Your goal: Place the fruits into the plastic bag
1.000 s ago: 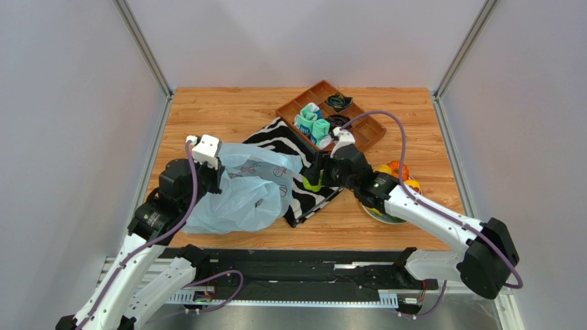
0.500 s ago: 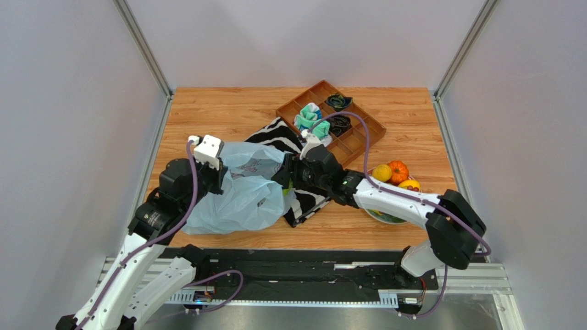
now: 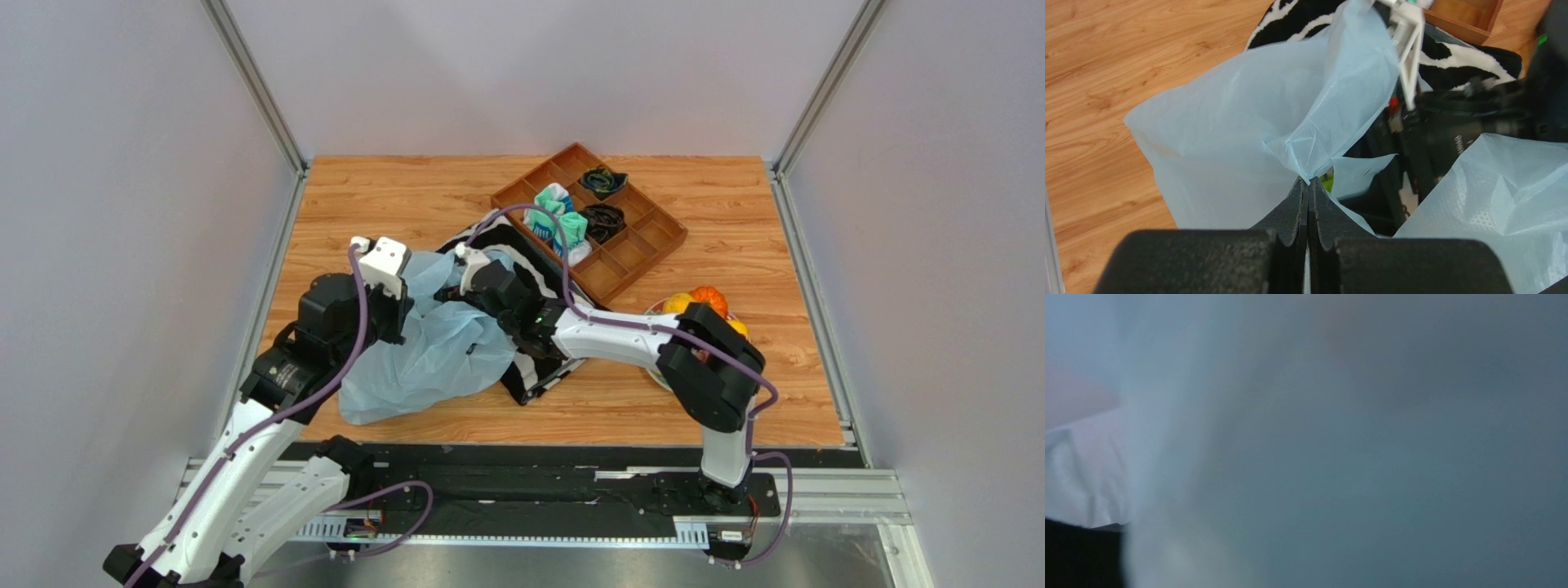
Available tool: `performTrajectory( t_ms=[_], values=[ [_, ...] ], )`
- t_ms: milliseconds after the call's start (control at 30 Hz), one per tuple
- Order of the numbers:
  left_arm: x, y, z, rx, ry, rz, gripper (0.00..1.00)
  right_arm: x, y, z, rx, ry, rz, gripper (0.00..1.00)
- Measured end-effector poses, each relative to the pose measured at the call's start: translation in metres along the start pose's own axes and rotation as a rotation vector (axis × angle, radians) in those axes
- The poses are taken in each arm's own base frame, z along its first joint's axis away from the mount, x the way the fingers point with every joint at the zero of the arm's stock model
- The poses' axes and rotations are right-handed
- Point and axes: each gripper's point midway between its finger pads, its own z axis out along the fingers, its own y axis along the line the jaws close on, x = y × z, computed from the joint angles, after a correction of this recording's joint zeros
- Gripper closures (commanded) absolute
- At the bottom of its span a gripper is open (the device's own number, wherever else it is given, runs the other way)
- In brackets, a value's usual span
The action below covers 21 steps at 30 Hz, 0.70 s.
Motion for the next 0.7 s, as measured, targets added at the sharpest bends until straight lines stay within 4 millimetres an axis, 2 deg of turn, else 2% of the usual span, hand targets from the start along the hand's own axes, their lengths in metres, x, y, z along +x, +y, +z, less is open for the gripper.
performTrajectory(
  t_ms=[167,300,333,400,533,700],
  values=[
    [0.002,0.0,0.002,-0.004,0.011,0.001,1.0,0.034,-0.007,0.025,-0.008,0.1,-0.002,0.53],
    [0.003,0.001,0.003,-0.008,0.016,0.001,1.0,0.049,-0.016,0.03,0.001,0.146,0.002,0.45],
    [0.003,0.001,0.003,-0.008,0.017,0.0,1.0,0.05,-0.016,0.03,0.001,0.152,0.001,0.35],
    [0.004,0.001,0.004,-0.009,0.024,0.001,1.0,0.051,-0.015,0.03,-0.005,0.156,-0.004,0.24],
    [0.007,0.002,0.006,-0.011,0.036,0.001,1.0,0.048,-0.009,0.03,-0.029,0.158,-0.02,0.12],
    [0.007,0.002,0.006,-0.012,0.039,0.001,1.0,0.047,-0.005,0.029,-0.047,0.164,-0.032,0.09]
  ],
)
